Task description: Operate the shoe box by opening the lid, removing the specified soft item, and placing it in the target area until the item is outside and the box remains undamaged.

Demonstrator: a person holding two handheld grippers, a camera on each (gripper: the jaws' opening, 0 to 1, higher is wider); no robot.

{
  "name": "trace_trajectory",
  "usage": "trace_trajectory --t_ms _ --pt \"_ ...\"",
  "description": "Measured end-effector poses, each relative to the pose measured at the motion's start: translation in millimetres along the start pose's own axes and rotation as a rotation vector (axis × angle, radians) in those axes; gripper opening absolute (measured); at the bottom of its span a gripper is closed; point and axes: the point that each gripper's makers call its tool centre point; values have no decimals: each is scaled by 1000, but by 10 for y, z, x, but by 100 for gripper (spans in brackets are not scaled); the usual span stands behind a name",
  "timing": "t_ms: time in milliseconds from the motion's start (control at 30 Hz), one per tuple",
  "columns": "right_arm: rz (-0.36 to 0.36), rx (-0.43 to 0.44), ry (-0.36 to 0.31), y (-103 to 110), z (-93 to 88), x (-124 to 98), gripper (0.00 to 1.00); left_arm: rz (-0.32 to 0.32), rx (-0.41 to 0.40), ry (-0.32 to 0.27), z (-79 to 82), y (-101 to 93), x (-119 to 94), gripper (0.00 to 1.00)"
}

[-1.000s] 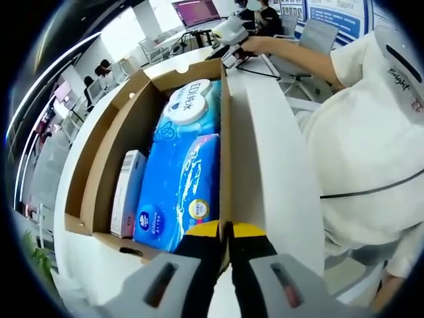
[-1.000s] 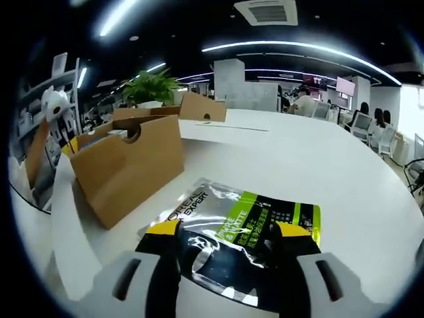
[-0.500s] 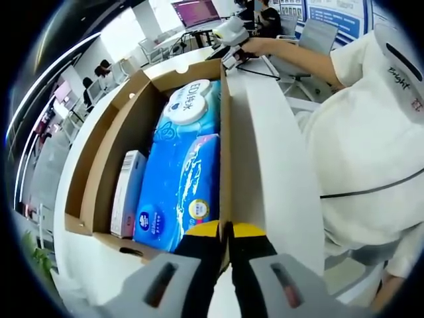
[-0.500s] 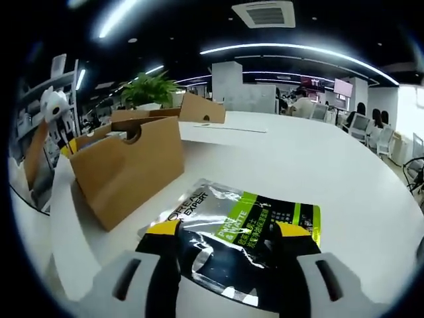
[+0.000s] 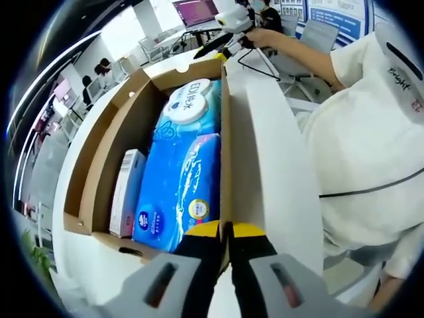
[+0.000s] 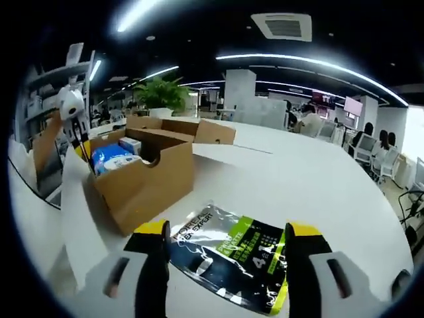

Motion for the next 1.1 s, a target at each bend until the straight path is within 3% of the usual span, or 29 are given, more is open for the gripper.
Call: trace_trajectory --t_ms 67,133,200,367,433,567,700,833,933,1000,1100 --pt "27 49 -35 15 89 -62 62 0 1 -1 -2 2 -1 3" --pt "17 95 -77 -30 182 -116 64 1 -5 1 -2 1 -4 3" --pt "55 98 -105 -34 263 -171 67 0 -5 -1 -3 2 -8 3" --pt "39 56 -157 -106 449 -266 65 -9 -10 2 -4 -7 -8 3" --pt "-48 -44 -235 -196 622 -368 62 -1 12 -1 -3 -22 -9 3" --pt "8 18 -276 -152 799 -456 53 -1 5 -1 -2 -17 -16 3" --pt "65 -36 -239 -13 830 -427 61 -14 17 -1 -1 -22 -13 3" --pt "42 -45 -210 -24 822 -416 42 -19 1 2 -7 -11 -6 3" --pt "80 -33 -235 36 885 -452 45 -23 -1 3 -10 -4 -4 3" --pt "59 -49 -272 41 962 -513 46 -24 10 3 -15 4 -1 3" --pt "114 -40 -267 139 1008 -536 58 -19 17 5 -16 4 -6 3"
Point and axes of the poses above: the point that each gripper's makers call its tool centre point, and the gripper's own axes: x roughly forward along the fingers, y roughly to its left, z roughly out of its top, and after that the axes turned 11 degrees about y, right-handed
